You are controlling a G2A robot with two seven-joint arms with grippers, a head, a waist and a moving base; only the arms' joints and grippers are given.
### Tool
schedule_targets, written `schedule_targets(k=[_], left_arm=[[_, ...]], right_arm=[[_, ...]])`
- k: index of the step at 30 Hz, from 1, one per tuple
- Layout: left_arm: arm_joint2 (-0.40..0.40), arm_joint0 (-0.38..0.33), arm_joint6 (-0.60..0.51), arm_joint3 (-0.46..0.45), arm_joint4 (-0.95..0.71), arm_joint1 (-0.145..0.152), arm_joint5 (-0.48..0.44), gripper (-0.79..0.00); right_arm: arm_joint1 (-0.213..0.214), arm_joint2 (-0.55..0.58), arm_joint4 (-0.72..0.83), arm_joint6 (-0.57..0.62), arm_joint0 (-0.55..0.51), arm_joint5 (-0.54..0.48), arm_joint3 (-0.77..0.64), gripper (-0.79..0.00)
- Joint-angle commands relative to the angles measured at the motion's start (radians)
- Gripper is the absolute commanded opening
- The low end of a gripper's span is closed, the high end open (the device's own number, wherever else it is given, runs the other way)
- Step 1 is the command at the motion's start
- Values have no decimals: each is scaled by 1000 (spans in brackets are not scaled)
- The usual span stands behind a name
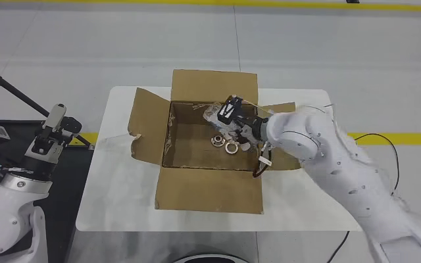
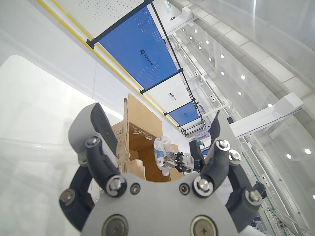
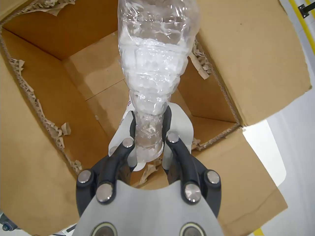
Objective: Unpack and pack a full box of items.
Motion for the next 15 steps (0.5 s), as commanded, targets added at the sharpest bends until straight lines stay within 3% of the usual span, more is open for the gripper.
schedule_targets(k=[1,15], left_arm=[[0,0,0,0,0,0,0,0],[0,0,0,0,0,0,0,0]], right_arm=[[-21,-49,3,-7,26,1,46,-785],[-172,-292,5,3,131,-74,330,-785]])
